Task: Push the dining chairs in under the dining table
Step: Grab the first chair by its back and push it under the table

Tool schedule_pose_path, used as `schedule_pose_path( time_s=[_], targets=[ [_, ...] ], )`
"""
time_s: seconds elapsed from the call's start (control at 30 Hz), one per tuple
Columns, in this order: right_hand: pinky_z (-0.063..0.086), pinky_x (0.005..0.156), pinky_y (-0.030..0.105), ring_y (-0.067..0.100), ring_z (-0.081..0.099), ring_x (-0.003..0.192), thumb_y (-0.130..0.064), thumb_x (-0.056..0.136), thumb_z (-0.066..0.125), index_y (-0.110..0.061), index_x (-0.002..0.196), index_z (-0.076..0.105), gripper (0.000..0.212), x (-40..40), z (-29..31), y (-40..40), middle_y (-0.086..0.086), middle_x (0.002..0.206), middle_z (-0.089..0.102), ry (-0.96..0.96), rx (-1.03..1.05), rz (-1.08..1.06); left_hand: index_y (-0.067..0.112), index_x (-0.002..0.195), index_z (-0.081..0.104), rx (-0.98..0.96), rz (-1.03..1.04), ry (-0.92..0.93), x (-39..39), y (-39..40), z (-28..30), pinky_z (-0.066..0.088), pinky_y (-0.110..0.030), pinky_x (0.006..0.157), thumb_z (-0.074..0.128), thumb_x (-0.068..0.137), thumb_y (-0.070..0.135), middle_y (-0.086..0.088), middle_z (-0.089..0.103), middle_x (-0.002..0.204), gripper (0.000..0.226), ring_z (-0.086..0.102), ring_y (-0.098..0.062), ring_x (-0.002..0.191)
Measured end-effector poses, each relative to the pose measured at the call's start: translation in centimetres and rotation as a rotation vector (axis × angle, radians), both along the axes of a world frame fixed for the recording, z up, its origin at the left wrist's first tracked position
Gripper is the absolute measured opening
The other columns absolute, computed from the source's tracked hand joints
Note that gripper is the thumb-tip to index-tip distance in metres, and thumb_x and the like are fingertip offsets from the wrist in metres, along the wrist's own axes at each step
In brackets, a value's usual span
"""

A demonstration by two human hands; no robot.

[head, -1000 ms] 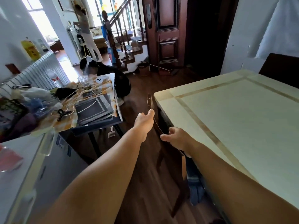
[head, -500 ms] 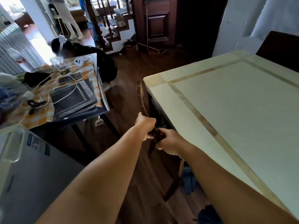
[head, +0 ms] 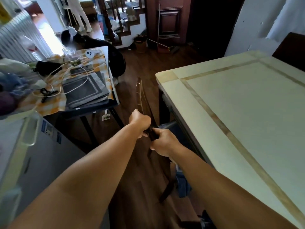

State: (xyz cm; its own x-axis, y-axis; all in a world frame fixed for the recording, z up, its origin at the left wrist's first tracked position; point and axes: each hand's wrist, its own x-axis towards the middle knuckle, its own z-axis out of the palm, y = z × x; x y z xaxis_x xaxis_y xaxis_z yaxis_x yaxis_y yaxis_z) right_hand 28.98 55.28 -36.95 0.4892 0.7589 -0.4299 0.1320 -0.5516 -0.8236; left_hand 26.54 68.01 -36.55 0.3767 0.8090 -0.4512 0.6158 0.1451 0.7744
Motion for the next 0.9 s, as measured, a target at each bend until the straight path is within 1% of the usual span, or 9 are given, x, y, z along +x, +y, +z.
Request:
schedule_pose_path(
  time_s=[0.1, 0.17, 0.27, 0.4, 0.5, 0.6, 0.67, 0.8, 0.9],
  targets=[
    [0.057, 0.073, 0.039, 0.021, 0.065, 0.085, -0.014, 0.072, 0.059, -0.039, 0.118, 0.058, 0.052, -3.3, -0.2, 1.6, -0.002, 0.090, 0.069, 0.008, 0.030, 0.015, 0.013, 0.120, 0.047, 0.041, 0.024, 0.026, -3.3, 1.6, 0.2, 0.058, -0.039, 0.052, 0.053, 0.084, 0.003, -0.014, 0.057, 0.111, 0.037, 0.061, -0.031, 0.087],
    [0.057, 0.080, 0.043, 0.023, 0.065, 0.087, -0.015, 0.073, 0.058, -0.038, 0.119, 0.058, 0.052, -5.6, -0.3, 2.8, 0.001, 0.094, 0.070, 0.022, 0.042, 0.034, 0.014, 0.113, 0.051, 0.065, 0.035, 0.042, -5.5, 2.6, 0.3, 0.056, -0.038, 0.051, 0.053, 0.084, 0.003, -0.014, 0.059, 0.109, 0.031, 0.062, -0.032, 0.091],
    [0.057, 0.078, 0.041, 0.025, 0.066, 0.085, -0.014, 0.073, 0.057, -0.037, 0.118, 0.058, 0.050, -9.2, -0.1, 4.6, 0.003, 0.093, 0.071, 0.028, 0.040, 0.066, 0.015, 0.108, 0.054, 0.101, 0.057, 0.042, -9.4, 4.3, 0.3, 0.054, -0.038, 0.056, 0.053, 0.083, 0.004, -0.013, 0.062, 0.107, 0.028, 0.062, -0.032, 0.093],
    [0.057, 0.081, 0.044, 0.025, 0.066, 0.086, -0.018, 0.075, 0.062, -0.037, 0.121, 0.055, 0.050, -13.4, -0.1, 6.7, 0.003, 0.096, 0.070, 0.070, 0.032, 0.097, 0.017, 0.113, 0.055, 0.164, 0.087, 0.094, -13.8, 6.0, 0.5, 0.052, -0.037, 0.059, 0.055, 0.082, 0.006, -0.011, 0.062, 0.104, 0.032, 0.060, -0.031, 0.093],
    [0.057, 0.082, 0.041, 0.023, 0.065, 0.090, -0.016, 0.077, 0.064, -0.035, 0.127, 0.051, 0.055, -16.3, -0.4, 7.9, 0.001, 0.101, 0.068, 0.064, 0.026, 0.127, 0.020, 0.103, 0.053, 0.189, 0.123, 0.114, -17.0, 7.0, 0.5, 0.053, -0.038, 0.065, 0.056, 0.082, 0.007, -0.010, 0.062, 0.103, 0.025, 0.059, -0.030, 0.094],
    [0.056, 0.084, 0.038, 0.022, 0.063, 0.097, -0.019, 0.077, 0.064, -0.034, 0.136, 0.043, 0.064, -19.6, -0.5, 9.1, -0.001, 0.106, 0.064, 0.054, -0.004, 0.181, 0.021, 0.095, 0.053, 0.189, 0.157, 0.117, -20.7, 8.1, 0.3, 0.050, -0.035, 0.061, 0.056, 0.080, 0.006, -0.009, 0.063, 0.100, 0.021, 0.059, -0.028, 0.088],
    [0.055, 0.088, 0.040, 0.024, 0.061, 0.106, -0.021, 0.076, 0.064, -0.034, 0.142, 0.035, 0.074, -21.3, -0.6, 9.7, 0.002, 0.119, 0.063, 0.068, -0.020, 0.206, 0.022, 0.097, 0.054, 0.183, 0.177, 0.116, -22.5, 8.6, 0.3, 0.051, -0.036, 0.065, 0.056, 0.080, 0.006, -0.009, 0.063, 0.100, 0.024, 0.059, -0.028, 0.090],
    [0.052, 0.093, 0.040, 0.025, 0.059, 0.111, -0.023, 0.075, 0.065, -0.034, 0.143, 0.034, 0.076, -24.1, -0.7, 10.5, 0.003, 0.125, 0.061, 0.071, -0.009, 0.244, 0.019, 0.103, 0.053, 0.173, 0.222, 0.119, -25.7, 9.2, 0.4, 0.052, -0.046, 0.089, 0.057, 0.078, 0.003, -0.012, 0.063, 0.107, 0.030, 0.059, -0.032, 0.101],
    [0.051, 0.095, 0.040, 0.026, 0.058, 0.115, -0.022, 0.078, 0.063, -0.033, 0.144, 0.032, 0.074, -25.7, -0.9, 10.9, 0.003, 0.130, 0.059, 0.064, -0.002, 0.259, 0.016, 0.112, 0.054, 0.175, 0.248, 0.125, -27.3, 9.4, 0.4, 0.052, -0.041, 0.082, 0.058, 0.080, 0.004, -0.010, 0.062, 0.105, 0.034, 0.059, -0.031, 0.099]
  ],
)
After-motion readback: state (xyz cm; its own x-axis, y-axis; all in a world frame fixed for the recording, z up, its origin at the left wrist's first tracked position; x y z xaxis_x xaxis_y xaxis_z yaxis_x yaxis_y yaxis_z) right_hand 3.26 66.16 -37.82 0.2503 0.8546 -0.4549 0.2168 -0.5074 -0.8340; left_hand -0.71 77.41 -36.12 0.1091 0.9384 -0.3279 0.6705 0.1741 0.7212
